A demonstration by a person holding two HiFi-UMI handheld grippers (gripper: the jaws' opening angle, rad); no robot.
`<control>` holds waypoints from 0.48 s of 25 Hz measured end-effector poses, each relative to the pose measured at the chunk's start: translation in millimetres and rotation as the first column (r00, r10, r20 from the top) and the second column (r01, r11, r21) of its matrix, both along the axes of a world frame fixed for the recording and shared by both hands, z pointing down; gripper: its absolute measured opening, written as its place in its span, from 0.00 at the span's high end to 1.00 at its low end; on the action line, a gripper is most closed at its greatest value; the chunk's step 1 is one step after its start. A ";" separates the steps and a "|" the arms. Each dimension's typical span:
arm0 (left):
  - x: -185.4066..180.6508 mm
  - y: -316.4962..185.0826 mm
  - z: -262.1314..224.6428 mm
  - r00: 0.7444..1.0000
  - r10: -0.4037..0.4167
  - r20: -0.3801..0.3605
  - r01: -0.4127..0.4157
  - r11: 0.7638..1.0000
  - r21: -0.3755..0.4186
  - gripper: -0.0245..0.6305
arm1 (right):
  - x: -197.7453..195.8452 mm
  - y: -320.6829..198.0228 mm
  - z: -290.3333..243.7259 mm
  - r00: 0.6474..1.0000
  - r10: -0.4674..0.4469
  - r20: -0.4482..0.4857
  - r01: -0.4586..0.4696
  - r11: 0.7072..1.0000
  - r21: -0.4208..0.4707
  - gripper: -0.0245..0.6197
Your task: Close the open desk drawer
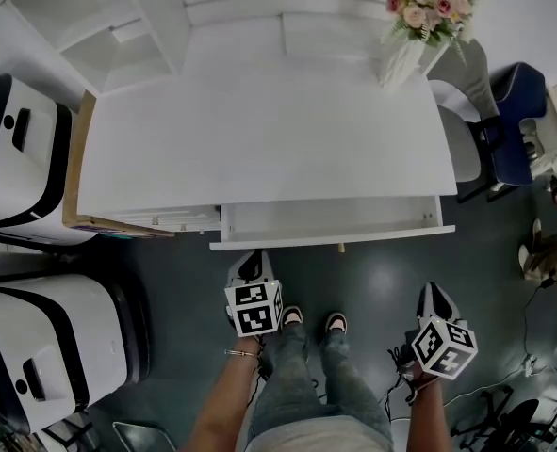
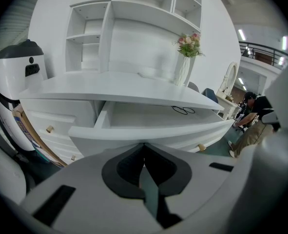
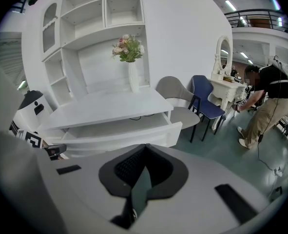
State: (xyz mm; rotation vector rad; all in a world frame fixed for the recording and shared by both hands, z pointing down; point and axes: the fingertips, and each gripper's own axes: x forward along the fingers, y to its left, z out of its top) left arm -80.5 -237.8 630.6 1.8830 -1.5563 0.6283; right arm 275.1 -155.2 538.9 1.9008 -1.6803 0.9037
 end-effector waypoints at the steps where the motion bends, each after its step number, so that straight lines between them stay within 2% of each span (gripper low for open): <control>1: 0.2 -2.1 0.1 1.000 -0.001 0.000 0.001 1.000 0.000 0.93 | 0.4 -1.3 0.1 1.000 0.002 -0.001 -0.002 1.000 -0.002 0.95; 12: -0.4 -25.5 -0.4 1.000 -0.009 0.000 0.009 1.000 0.012 0.93 | 0.9 -13.2 -2.9 1.000 0.001 -0.010 -0.001 1.000 -0.018 0.95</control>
